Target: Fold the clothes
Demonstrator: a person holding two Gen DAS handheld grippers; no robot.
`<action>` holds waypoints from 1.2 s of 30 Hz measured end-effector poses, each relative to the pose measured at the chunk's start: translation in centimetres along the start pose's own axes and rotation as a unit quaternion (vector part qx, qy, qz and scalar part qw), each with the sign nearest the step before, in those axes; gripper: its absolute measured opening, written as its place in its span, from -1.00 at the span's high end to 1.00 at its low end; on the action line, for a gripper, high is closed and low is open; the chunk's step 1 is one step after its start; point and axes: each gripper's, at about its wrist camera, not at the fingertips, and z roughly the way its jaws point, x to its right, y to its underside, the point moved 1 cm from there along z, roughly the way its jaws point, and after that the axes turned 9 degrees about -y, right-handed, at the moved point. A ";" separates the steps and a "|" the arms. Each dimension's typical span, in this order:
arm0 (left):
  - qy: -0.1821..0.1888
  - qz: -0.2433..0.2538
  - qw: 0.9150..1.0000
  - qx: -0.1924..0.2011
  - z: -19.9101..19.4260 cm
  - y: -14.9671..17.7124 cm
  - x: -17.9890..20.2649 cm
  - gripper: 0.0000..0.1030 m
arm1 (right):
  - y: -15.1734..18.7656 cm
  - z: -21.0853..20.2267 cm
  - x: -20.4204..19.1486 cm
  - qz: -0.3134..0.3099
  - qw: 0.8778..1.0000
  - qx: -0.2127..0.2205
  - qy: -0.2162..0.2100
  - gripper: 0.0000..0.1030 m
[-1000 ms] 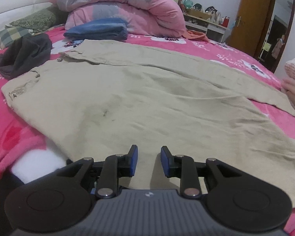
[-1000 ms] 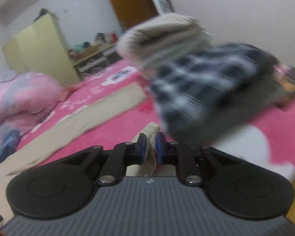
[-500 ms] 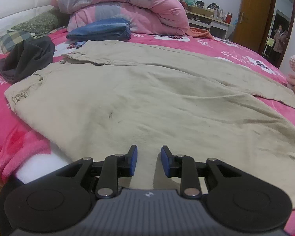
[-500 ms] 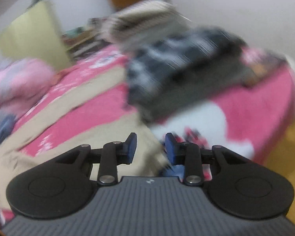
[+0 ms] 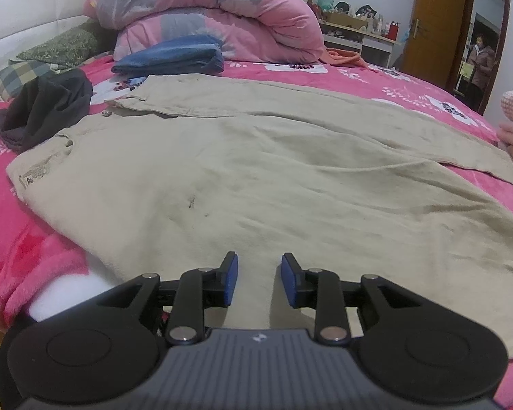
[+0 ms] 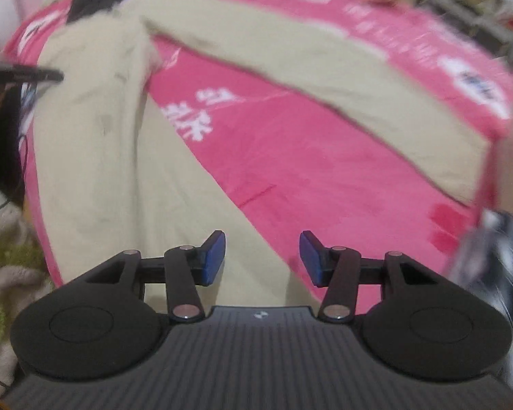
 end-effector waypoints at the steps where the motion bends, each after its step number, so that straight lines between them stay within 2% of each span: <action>1: -0.001 0.003 1.000 0.001 0.0 -0.1 0.0 0.40 | -0.6 0.8 0.4 -0.002 1.000 -0.015 -0.013 0.08; 4: -0.001 -0.001 1.000 0.003 0.3 -0.4 0.0 0.36 | -1.3 2.6 0.1 -0.012 0.998 -0.056 -0.042 0.10; 6: -0.001 -0.004 1.000 0.004 0.5 -0.6 -0.1 0.35 | -1.3 3.0 -0.9 -0.021 0.997 -0.066 -0.026 0.22; 8: -0.006 -0.005 1.000 0.010 0.7 -0.7 0.1 0.35 | -1.3 2.7 -2.5 -0.038 0.997 -0.064 0.004 0.94; 12: -0.014 -0.003 1.000 0.017 1.0 -0.9 0.3 0.35 | -1.2 1.8 -5.5 -0.079 0.993 -0.056 0.072 0.99; 17: -0.018 0.013 1.000 0.020 1.2 -1.1 0.6 0.35 | -1.0 0.3 -5.0 -0.081 0.976 -0.019 0.203 1.00; 20: -0.019 0.020 0.999 0.021 1.3 -1.0 0.6 0.33 | -0.6 0.8 -4.3 -0.052 0.973 0.000 0.224 1.00; 25: -0.020 0.035 0.999 0.023 1.1 -0.9 0.7 0.33 | 1.2 3.9 -2.2 -0.010 0.968 -0.018 0.251 1.00; 29: -0.010 0.032 0.999 0.027 0.9 -1.0 0.2 0.33 | 0.6 1.7 -1.3 0.036 0.956 -0.015 0.291 0.92; 31: -0.003 0.029 0.999 0.033 0.8 -1.2 -0.1 0.32 | -0.9 0.1 -1.8 0.059 0.966 0.020 0.251 0.88; 33: 0.007 0.026 0.999 0.037 1.0 -1.7 -0.2 0.32 | -2.8 -1.1 -2.6 0.076 0.977 0.063 0.191 0.65; 34: 0.015 0.025 0.999 0.039 1.1 -2.0 -0.2 0.32 | -4.0 -1.1 -3.2 0.076 0.981 0.088 0.154 0.34; 35: 0.021 0.023 0.999 0.042 1.3 -2.5 -0.1 0.32 | -5.4 -0.8 -3.8 0.076 0.985 0.111 0.110 0.14; 36: 0.027 0.021 0.998 0.046 1.5 -3.0 0.0 0.32 | -7.2 0.1 -4.2 0.075 0.987 0.127 0.060 0.13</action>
